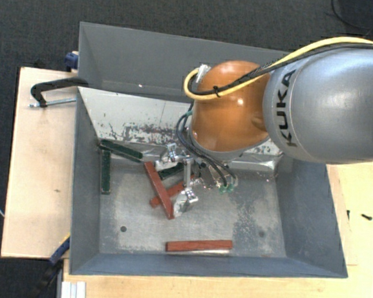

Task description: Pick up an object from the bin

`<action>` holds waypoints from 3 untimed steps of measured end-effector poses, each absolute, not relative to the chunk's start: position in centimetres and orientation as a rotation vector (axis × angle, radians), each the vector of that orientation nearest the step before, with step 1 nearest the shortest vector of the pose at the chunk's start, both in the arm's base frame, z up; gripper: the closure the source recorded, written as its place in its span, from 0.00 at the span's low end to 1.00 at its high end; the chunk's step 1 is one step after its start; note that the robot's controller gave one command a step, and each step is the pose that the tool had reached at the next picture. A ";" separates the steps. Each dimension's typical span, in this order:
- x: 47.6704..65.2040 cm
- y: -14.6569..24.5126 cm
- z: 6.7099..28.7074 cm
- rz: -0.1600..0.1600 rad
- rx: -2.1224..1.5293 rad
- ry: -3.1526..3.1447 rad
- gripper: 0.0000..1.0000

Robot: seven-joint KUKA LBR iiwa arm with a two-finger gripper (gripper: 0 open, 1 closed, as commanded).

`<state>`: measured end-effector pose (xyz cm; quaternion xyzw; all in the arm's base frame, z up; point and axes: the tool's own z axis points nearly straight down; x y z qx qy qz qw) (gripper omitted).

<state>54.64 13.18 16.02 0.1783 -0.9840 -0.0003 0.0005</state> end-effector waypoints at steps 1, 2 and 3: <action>56.1 11.9 15.0 -0.002 0.792 -3.046 0.00; 58.0 12.5 8.9 0.001 1.422 -2.807 0.00; 57.5 11.8 7.8 0.009 1.568 -2.718 1.00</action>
Offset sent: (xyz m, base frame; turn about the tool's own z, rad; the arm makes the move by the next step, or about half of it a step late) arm 0.0376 -0.0060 -0.0902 -0.6091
